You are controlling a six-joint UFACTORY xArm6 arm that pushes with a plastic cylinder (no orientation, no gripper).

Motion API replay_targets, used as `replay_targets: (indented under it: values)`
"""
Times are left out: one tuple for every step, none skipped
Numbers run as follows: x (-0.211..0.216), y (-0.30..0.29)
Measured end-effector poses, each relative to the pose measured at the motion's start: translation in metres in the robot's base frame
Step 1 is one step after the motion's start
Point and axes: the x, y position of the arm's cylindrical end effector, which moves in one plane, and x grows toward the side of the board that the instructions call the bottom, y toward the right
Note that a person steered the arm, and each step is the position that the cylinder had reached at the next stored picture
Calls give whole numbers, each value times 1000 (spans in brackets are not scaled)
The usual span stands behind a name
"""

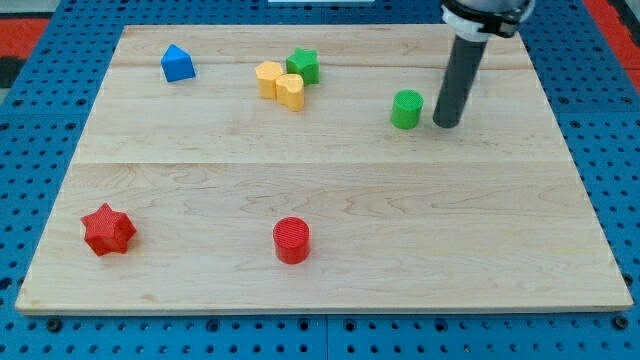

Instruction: Slide the green circle to the green star

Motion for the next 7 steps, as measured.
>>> replay_targets:
  values:
    - [-16, -66]
    - [-18, -114]
    - [-33, -119]
    - [-32, -116]
    - [-32, -116]
    - [-32, -116]
    - [-32, -116]
